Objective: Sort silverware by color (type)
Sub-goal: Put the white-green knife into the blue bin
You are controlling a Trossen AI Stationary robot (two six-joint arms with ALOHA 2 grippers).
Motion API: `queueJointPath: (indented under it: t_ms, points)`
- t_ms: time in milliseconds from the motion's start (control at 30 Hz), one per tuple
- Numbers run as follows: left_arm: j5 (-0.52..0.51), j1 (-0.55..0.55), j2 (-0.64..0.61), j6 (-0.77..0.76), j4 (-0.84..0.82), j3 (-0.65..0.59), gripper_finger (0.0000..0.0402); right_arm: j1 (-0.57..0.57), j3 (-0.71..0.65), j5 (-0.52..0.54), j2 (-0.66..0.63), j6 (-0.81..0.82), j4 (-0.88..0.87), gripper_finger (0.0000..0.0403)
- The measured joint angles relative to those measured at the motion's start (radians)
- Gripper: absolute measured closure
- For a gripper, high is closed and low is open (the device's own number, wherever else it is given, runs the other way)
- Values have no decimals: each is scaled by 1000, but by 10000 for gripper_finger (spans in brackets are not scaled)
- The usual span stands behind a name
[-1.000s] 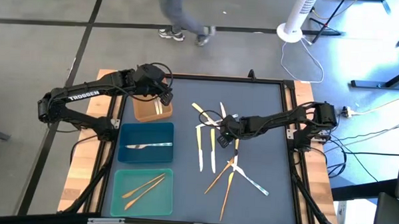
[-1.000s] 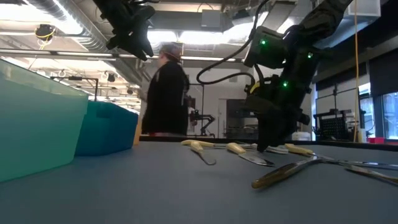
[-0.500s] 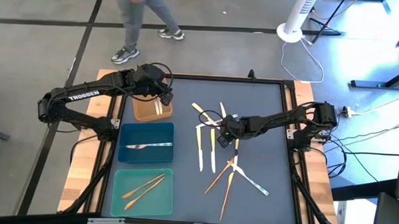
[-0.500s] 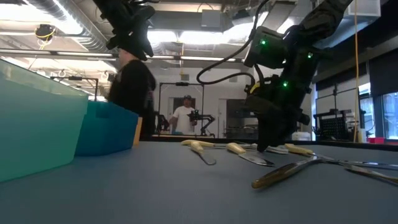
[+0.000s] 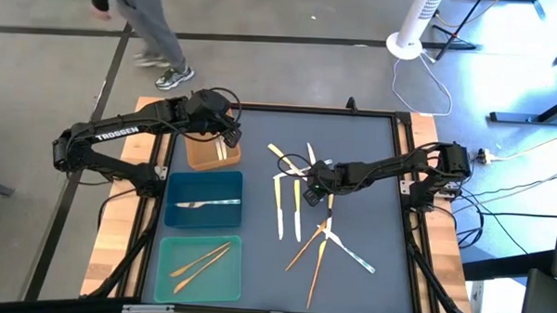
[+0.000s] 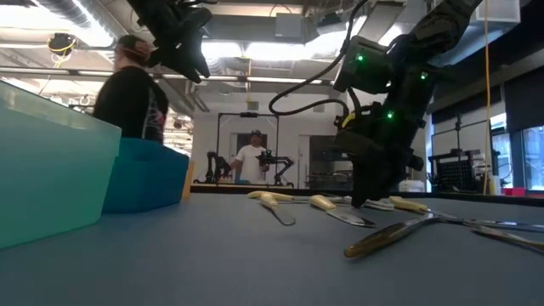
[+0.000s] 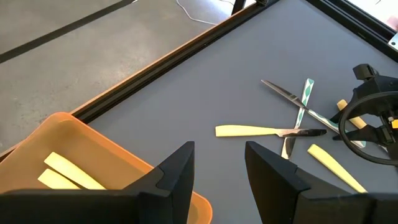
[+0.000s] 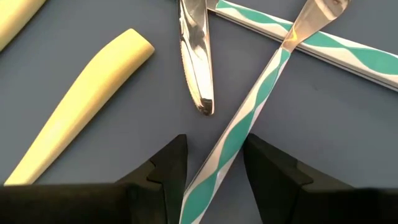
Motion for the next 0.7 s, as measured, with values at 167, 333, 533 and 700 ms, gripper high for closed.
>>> queueJointPath:
  t_ms: [167, 333, 533, 700]
  points:
    - [0, 0, 0, 0, 0, 0, 265, 0, 0, 0, 0, 0, 0, 249]
    - [0, 0, 0, 0, 0, 0, 265, 0, -1, 0, 0, 0, -2, 273]
    - [0, 0, 0, 0, 0, 0, 265, 0, -1, 4, 1, 0, -1, 327]
    - [0, 0, 0, 0, 0, 0, 265, 0, -1, 8, 1, 0, -1, 361]
